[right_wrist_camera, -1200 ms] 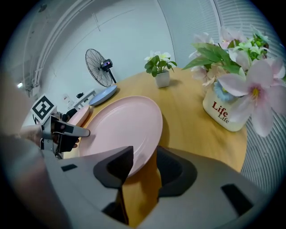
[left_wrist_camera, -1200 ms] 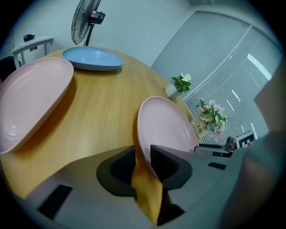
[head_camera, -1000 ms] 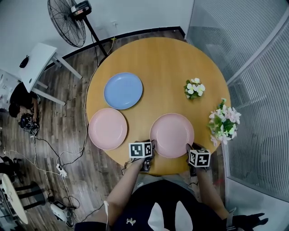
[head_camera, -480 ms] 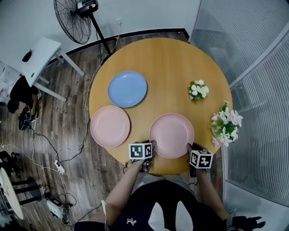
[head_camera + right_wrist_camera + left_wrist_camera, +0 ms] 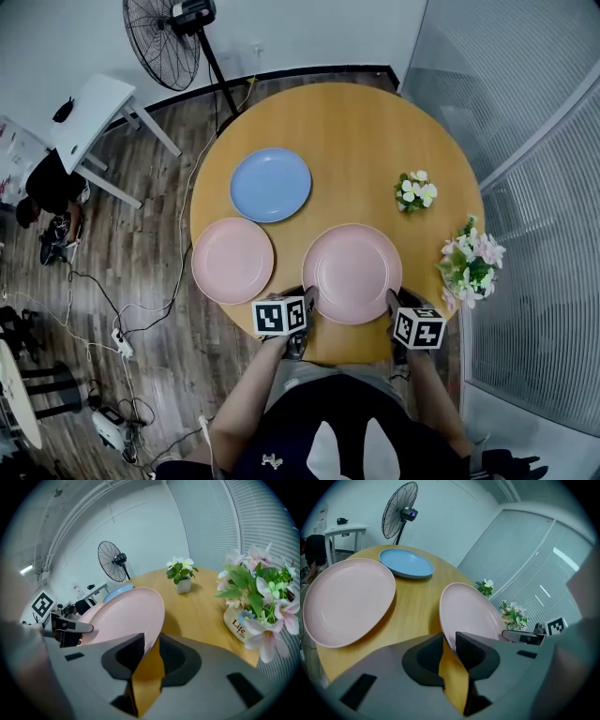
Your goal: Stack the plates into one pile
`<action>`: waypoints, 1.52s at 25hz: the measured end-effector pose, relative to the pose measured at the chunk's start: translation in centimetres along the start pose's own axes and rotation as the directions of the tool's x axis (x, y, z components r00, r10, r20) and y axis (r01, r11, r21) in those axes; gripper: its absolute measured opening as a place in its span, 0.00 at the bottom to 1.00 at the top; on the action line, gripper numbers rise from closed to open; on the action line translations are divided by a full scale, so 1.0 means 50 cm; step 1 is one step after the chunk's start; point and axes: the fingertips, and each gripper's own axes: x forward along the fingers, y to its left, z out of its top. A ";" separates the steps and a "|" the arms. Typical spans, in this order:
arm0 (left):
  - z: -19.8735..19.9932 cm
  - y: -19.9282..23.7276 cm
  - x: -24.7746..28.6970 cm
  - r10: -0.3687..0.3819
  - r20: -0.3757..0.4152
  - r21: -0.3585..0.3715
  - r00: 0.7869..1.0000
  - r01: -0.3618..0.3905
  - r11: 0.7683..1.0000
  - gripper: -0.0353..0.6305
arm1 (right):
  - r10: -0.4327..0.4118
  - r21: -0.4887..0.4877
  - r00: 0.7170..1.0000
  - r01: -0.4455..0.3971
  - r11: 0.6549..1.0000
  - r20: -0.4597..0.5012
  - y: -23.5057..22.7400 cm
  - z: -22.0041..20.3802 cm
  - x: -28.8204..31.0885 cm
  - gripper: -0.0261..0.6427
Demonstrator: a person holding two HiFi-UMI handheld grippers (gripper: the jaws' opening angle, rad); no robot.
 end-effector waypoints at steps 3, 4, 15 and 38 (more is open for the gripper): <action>0.023 -0.006 -0.026 -0.004 0.035 0.011 0.999 0.004 1.000 0.18 | 0.016 -0.015 1.000 -0.015 1.000 0.026 0.016 0.027 -0.008 0.19; 0.030 -0.008 -0.035 -0.008 0.047 0.013 0.999 0.007 1.000 0.18 | 0.023 -0.019 0.999 -0.023 1.000 0.034 0.022 0.034 -0.011 0.19; 0.019 0.026 -0.117 0.016 0.110 -0.042 0.994 -0.011 0.999 0.18 | 0.126 -0.106 0.991 -0.121 0.987 0.047 0.104 0.064 -0.024 0.20; 0.044 0.223 -0.325 0.200 0.220 -0.204 0.955 -0.156 0.966 0.18 | 0.292 -0.248 0.956 -0.286 0.926 -0.012 0.390 0.121 0.062 0.20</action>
